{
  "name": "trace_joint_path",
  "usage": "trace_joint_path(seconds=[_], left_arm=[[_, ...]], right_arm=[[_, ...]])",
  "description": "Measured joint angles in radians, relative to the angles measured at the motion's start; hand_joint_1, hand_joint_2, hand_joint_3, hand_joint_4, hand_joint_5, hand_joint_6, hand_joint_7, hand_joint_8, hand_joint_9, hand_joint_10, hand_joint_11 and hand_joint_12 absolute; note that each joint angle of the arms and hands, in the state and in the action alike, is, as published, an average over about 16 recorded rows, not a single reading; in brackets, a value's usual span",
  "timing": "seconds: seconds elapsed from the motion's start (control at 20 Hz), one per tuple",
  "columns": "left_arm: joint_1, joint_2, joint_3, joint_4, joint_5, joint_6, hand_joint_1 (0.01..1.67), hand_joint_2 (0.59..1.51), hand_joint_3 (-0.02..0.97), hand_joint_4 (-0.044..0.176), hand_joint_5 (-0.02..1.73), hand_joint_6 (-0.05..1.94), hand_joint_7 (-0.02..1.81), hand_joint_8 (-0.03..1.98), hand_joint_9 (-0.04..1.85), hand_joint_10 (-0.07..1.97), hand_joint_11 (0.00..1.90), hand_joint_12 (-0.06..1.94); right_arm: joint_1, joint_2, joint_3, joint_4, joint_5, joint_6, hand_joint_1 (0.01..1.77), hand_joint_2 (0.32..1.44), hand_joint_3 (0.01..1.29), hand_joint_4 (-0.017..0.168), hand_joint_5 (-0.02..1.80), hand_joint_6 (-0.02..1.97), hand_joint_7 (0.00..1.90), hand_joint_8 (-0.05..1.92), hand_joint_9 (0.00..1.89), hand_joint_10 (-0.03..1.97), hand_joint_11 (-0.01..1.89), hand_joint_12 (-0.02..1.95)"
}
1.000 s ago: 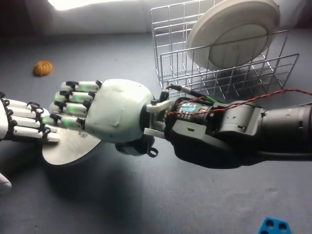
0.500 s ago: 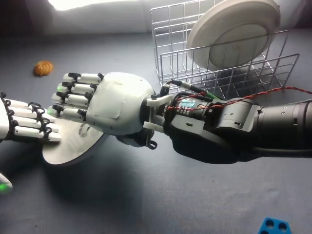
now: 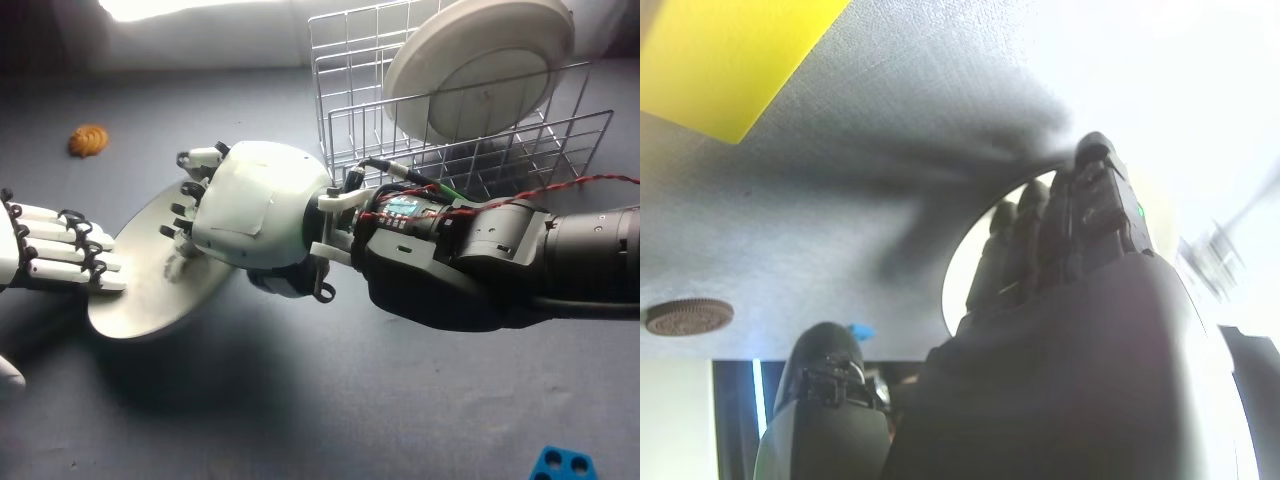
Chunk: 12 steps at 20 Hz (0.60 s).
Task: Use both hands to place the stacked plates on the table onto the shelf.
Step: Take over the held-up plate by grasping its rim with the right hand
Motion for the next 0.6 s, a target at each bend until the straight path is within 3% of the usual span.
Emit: trace_joint_path(seconds=[0.2,0.45,0.6], left_arm=[[0.000,-0.001,0.000,-0.002,0.001,0.000,0.02,1.092,0.017,-0.004,0.02,-0.01,0.00,-0.01,-0.02,-0.04,0.02,0.00],[-0.013,-0.002,0.001,0.003,0.000,-0.001,0.02,1.094,0.017,-0.006,0.02,-0.01,0.01,-0.01,-0.02,-0.04,0.02,0.00],[-0.031,-0.002,0.002,0.013,-0.002,-0.004,0.02,1.096,0.017,-0.004,0.02,-0.01,0.01,-0.01,-0.01,-0.03,0.02,0.00]], right_arm=[[-0.002,0.002,-0.009,0.017,0.016,-0.007,1.25,1.01,0.01,-0.006,0.79,0.31,0.84,0.32,0.85,0.48,0.56,1.07],[-0.003,0.004,-0.020,0.038,0.036,-0.014,1.25,0.98,0.01,-0.010,0.92,0.47,1.02,0.47,1.05,0.74,0.82,1.02],[-0.003,0.006,-0.025,0.042,0.040,-0.017,1.26,0.96,0.01,-0.010,0.94,0.52,1.06,0.51,1.08,0.88,0.88,1.03]])
